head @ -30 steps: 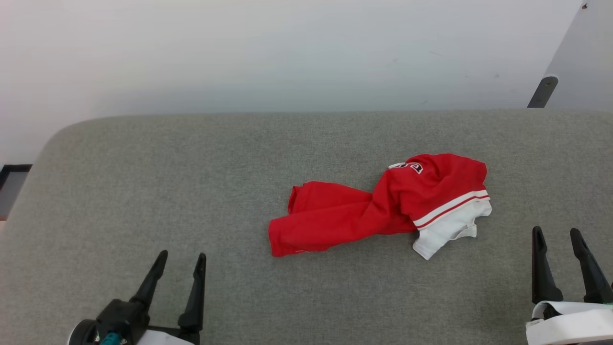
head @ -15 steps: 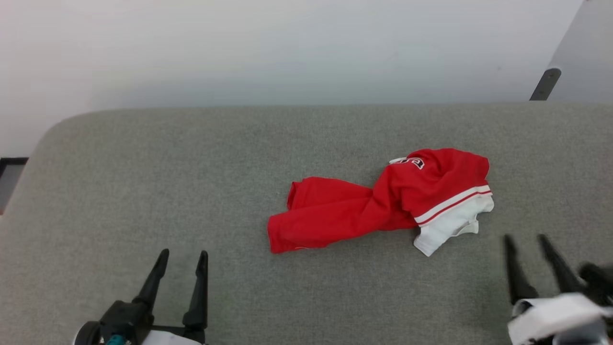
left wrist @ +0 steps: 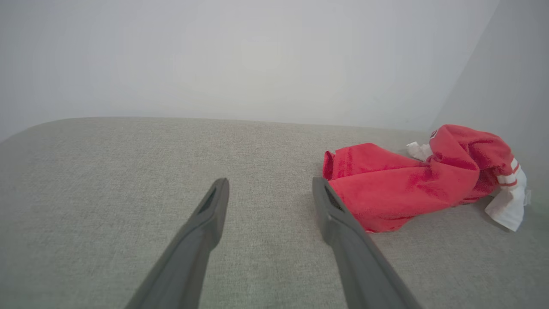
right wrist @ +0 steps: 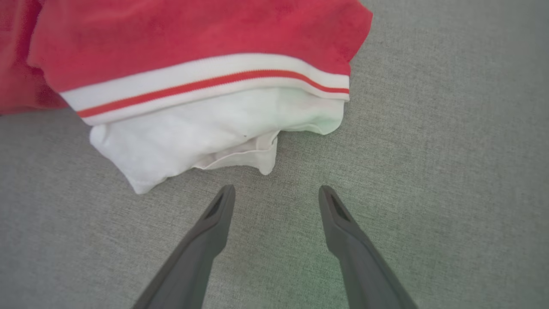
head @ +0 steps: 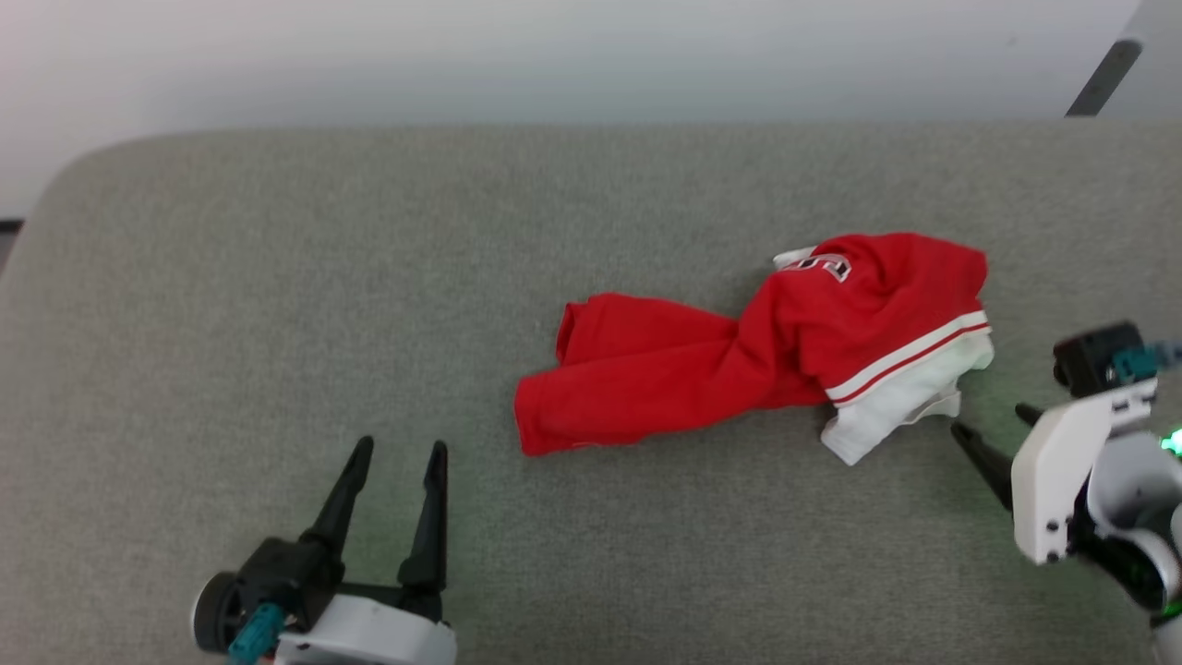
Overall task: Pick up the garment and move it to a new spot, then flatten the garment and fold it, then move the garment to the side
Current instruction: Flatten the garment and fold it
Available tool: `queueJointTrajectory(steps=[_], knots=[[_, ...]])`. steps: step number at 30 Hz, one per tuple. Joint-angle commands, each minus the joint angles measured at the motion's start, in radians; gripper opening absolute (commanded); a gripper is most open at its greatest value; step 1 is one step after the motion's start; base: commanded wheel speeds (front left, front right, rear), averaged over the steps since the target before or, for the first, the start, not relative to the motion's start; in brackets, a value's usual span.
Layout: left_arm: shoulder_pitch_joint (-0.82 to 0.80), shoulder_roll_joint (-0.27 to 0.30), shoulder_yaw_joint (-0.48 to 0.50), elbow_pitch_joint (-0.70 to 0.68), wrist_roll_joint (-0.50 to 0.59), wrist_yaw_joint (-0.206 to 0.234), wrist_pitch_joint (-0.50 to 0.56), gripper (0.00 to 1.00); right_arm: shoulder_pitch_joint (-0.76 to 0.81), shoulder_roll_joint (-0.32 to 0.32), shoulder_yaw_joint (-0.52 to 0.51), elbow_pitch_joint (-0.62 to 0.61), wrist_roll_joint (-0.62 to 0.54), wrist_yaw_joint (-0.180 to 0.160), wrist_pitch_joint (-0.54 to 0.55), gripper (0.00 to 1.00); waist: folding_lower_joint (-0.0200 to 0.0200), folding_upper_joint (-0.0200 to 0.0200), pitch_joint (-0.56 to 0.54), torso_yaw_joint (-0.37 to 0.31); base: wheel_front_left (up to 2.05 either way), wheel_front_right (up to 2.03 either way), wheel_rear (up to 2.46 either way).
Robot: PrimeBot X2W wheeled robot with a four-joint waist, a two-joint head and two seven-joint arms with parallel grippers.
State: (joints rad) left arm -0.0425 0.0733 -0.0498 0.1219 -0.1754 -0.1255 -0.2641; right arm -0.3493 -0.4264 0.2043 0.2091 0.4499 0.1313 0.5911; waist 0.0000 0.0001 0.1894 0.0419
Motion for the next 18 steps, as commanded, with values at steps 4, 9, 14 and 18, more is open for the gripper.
queueJointTrajectory(steps=[4,9,14,18], knots=[[-0.039,-0.011,-0.013,0.012,-0.001,-0.006,0.0,1.0,-0.07,-0.033,0.039,-0.019,0.006,-0.001,0.069,1.0,0.0,-0.0001,0.083,0.027,0.0,0.0,0.0],[-0.067,-0.018,-0.021,0.018,-0.002,-0.006,0.0,1.0,-0.117,-0.04,0.038,-0.021,0.006,-0.001,0.082,1.0,0.0,-0.0001,0.118,0.034,0.0,0.0,0.0],[-0.088,-0.021,-0.035,0.027,-0.008,-0.007,0.0,1.0,-0.151,-0.037,0.047,-0.008,-0.004,-0.001,0.067,1.0,0.0,-0.0001,0.139,0.037,0.0,0.0,0.0],[-0.102,-0.022,-0.043,0.033,-0.012,-0.006,0.0,1.0,-0.17,-0.028,0.057,0.006,-0.001,-0.001,0.049,0.43,0.0,-0.0001,0.151,0.037,0.0,0.0,0.0]])
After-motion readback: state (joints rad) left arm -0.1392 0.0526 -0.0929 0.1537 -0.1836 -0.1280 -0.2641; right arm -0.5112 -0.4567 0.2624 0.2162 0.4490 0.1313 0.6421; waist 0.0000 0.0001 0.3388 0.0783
